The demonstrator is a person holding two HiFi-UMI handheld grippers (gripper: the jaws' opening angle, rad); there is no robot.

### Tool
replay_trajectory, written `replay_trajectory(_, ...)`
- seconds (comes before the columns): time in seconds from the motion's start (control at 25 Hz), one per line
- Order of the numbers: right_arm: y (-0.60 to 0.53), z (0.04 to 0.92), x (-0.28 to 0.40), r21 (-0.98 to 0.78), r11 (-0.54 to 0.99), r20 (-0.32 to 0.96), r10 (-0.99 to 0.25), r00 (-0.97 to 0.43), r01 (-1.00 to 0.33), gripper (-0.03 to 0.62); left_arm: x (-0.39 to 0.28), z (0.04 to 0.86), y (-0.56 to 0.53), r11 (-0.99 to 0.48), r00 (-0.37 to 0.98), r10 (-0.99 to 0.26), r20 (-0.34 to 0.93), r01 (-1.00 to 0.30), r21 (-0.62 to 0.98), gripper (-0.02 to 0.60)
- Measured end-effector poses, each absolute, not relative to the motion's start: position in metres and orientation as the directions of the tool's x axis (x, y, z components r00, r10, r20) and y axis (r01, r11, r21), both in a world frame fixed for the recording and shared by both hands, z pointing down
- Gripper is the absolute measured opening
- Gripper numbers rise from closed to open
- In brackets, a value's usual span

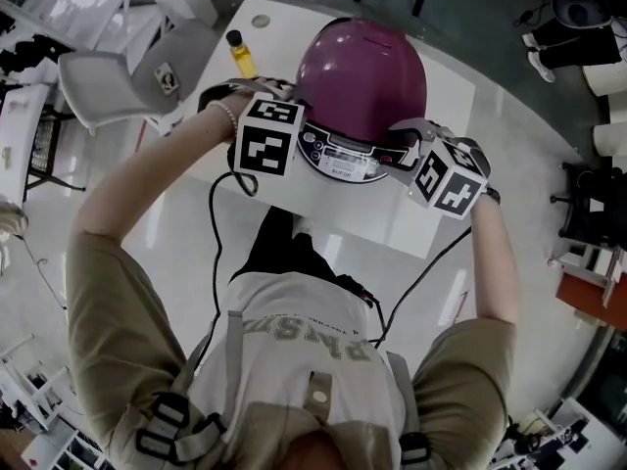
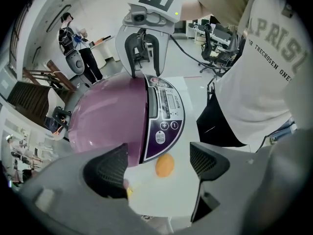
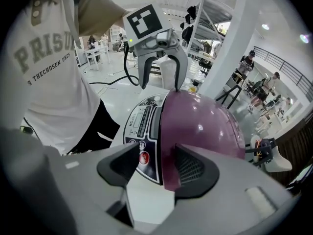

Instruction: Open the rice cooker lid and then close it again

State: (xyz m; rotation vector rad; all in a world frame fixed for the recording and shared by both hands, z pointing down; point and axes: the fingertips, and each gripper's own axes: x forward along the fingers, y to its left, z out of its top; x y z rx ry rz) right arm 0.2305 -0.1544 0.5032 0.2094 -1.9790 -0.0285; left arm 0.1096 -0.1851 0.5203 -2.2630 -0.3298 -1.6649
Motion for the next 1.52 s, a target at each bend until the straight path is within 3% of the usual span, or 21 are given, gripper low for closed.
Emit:
replay_trajectory(0.76,-0.154,0.515,0.230,0.020,0.991,0.921,-0.071,-0.383,-0.134,0.227,0.108,0.531,-0.184,-0.921,0.264,0.095,0.960,0.389,-0.015,0.414)
replay_trajectory(1.2,-0.156,0.519,0.230,-0.038,0.995,0.955,0.009,-0.296,-0.093,0.202,0.108,0.533,-0.185,-0.907,0.221,0.146,0.964,0.418,0.042,0.414)
replay_trajectory(1.52,-0.156,0.518,0.230,-0.072,0.990,0.939,0.026,-0.342,-0.123,0.201,0.108,0.533,-0.185,-0.910,0.244,0.167,0.955,0.411,0.054,0.413)
